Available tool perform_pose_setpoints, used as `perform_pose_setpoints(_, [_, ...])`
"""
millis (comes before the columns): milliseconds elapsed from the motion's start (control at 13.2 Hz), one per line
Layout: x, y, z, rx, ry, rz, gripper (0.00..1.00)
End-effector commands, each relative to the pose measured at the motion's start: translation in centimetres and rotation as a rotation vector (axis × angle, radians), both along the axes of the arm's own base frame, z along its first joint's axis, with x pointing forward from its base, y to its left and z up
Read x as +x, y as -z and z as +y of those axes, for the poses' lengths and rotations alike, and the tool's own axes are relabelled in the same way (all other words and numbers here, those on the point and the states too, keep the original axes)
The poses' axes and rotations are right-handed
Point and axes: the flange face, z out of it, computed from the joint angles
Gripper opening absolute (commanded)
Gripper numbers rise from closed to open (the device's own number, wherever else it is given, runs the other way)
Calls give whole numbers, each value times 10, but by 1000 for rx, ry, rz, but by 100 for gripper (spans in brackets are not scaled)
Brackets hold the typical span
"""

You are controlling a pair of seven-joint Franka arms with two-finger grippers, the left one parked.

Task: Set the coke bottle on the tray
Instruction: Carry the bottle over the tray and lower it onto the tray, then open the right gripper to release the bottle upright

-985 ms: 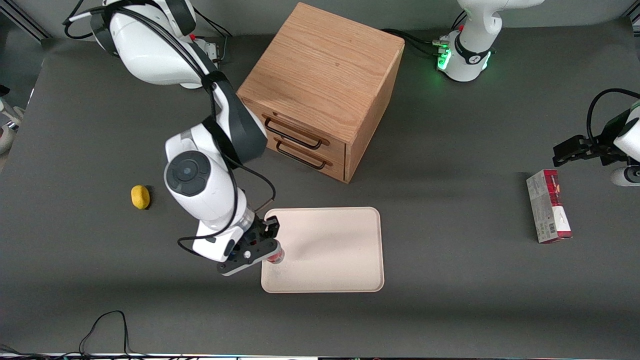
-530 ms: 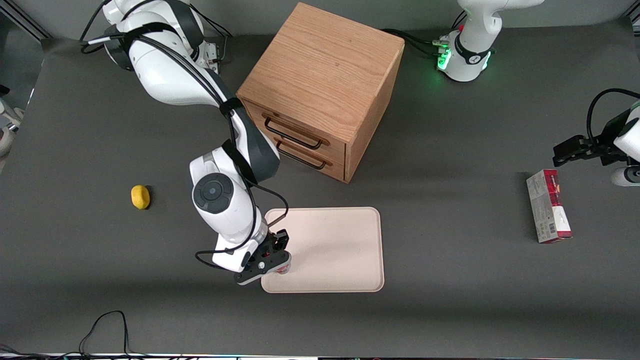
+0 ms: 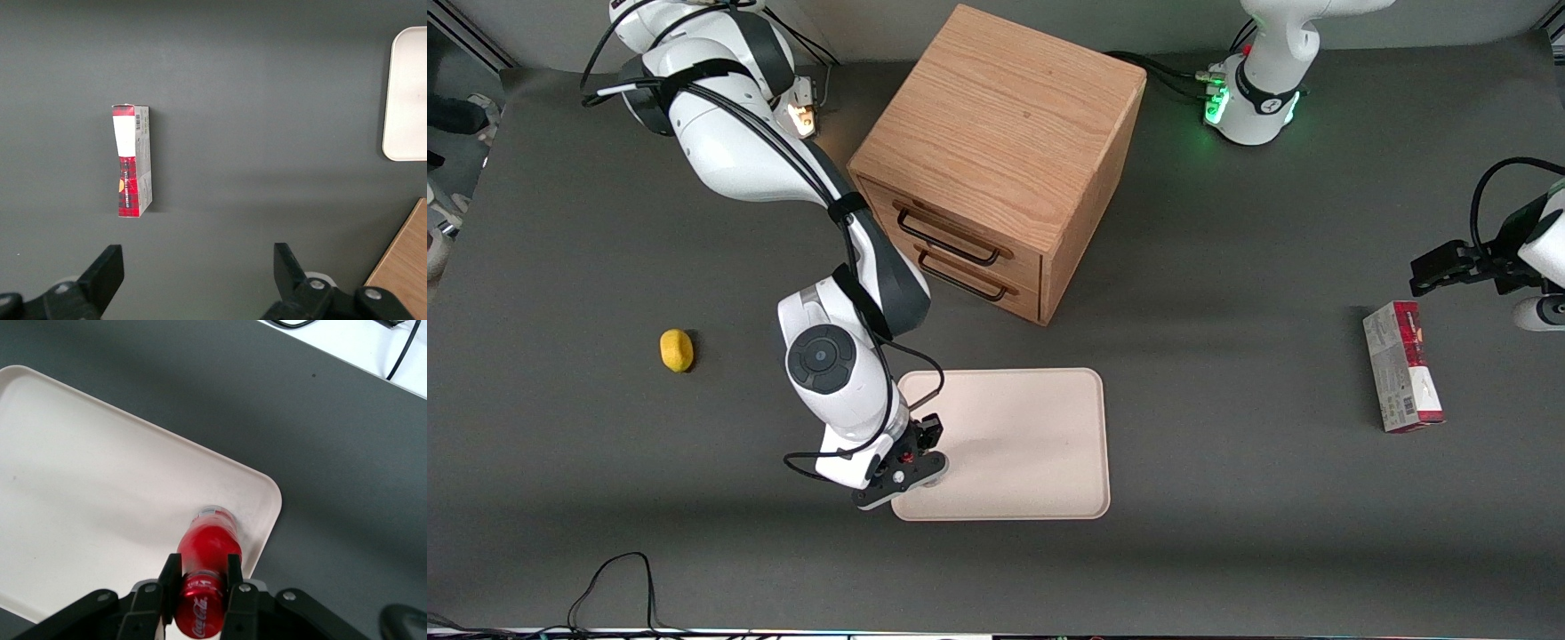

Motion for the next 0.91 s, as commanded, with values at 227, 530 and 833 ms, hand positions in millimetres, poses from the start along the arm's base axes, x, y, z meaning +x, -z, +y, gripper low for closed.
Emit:
perform_pose_setpoints(227, [1, -6, 1, -6, 22, -21, 100])
perform_pose_setpoints(530, [-18, -69, 6, -11, 63, 15, 100])
perform_pose_setpoints(833, [-54, -170, -15, -45, 89, 92, 100])
